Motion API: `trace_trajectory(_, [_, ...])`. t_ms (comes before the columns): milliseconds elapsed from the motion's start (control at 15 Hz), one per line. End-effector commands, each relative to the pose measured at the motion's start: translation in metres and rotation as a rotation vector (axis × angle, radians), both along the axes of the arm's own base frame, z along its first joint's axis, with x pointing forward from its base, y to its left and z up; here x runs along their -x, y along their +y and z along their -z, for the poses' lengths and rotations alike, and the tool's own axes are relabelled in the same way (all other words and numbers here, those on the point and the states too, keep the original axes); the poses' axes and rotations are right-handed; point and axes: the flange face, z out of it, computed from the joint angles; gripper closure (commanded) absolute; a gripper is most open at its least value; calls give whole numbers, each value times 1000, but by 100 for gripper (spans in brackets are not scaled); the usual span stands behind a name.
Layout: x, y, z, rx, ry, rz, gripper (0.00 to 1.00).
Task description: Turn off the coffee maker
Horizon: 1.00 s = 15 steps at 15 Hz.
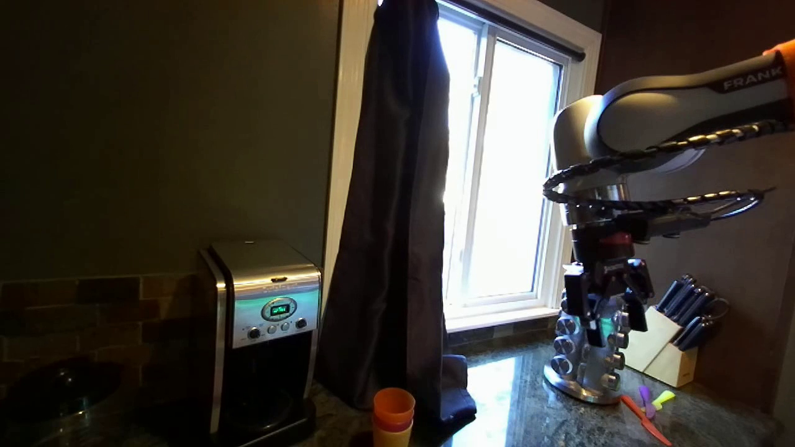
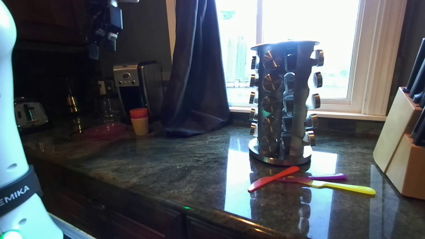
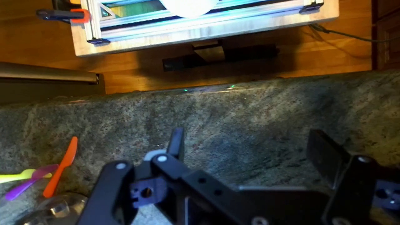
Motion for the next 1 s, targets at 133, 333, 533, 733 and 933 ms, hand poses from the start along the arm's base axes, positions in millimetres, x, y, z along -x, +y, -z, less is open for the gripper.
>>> trace_trajectory(133, [-26, 108, 37, -5, -85, -158, 0])
trace_trajectory(333, [-42, 156, 51, -20, -176, -217, 0])
trace_trajectory(533, [-55, 196, 60, -33, -267, -262, 0])
trace_trajectory(733, [-80, 227, 65, -52, -354, -280, 0])
trace_trajectory(933, [-102, 252, 74, -54, -407, -304, 0])
